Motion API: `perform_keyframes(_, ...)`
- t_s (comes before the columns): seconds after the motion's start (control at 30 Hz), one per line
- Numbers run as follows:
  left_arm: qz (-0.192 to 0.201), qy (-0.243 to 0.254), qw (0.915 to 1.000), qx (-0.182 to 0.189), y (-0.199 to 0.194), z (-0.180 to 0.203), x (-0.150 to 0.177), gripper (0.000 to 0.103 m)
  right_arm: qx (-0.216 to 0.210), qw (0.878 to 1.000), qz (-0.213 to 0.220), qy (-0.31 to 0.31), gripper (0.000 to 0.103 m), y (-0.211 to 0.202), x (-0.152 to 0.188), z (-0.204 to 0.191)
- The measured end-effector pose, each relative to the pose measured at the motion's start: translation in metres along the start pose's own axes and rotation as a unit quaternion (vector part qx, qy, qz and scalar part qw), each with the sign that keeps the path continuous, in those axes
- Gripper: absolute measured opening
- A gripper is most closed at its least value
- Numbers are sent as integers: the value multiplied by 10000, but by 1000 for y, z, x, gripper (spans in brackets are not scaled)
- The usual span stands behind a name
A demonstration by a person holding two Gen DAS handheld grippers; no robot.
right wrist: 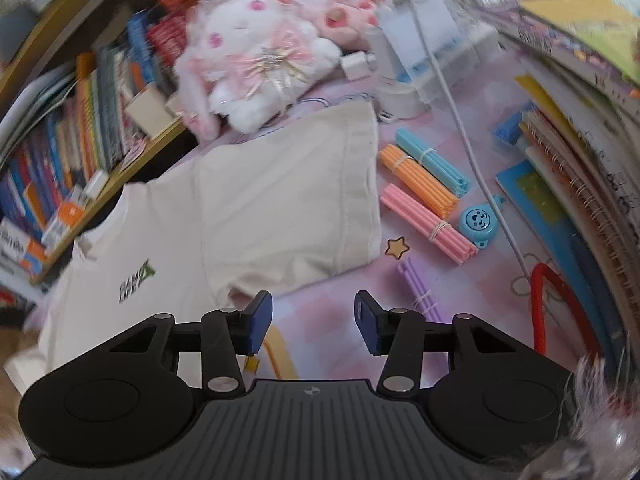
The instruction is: Fold clothes
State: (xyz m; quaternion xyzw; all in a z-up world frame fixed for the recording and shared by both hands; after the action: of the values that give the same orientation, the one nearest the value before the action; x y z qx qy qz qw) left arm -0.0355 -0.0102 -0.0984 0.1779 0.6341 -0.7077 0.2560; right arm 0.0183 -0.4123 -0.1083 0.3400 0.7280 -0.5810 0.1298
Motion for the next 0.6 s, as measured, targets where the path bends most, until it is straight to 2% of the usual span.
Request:
perform_keyframes(0.17, -45, 148, 9998, -96, 0, 5, 3, 93, 142, 9998, -40, 141, 44, 12, -12, 11)
perform_keyframes(0.37, -111, 204, 9997, -94, 2, 4, 4, 93, 235, 9974, -36, 676, 41, 20, -20, 21)
perform_keyframes(0.53, -125, 269, 9996, -45, 4, 1, 2, 93, 443, 9900, -44, 1335, 31, 23, -25, 30)
perform_keyframes(0.6, -147, 296, 9994, -30, 4, 0, 2, 93, 586, 9881, -68, 1422, 20, 24, -26, 32)
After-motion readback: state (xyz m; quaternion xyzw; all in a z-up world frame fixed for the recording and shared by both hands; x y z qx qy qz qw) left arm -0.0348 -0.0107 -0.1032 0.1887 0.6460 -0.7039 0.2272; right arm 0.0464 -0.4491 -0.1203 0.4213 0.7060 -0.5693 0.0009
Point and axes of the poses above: each gripper's, at about its wrist camera, not at the fingertips, and y roughly the way its jaws point, z to its right, x to its underside, the point moved 6 cm from there along y, roughly the way its jaws point, and after that the axes turned 15 degrees about -y, right-handed, at the moved point
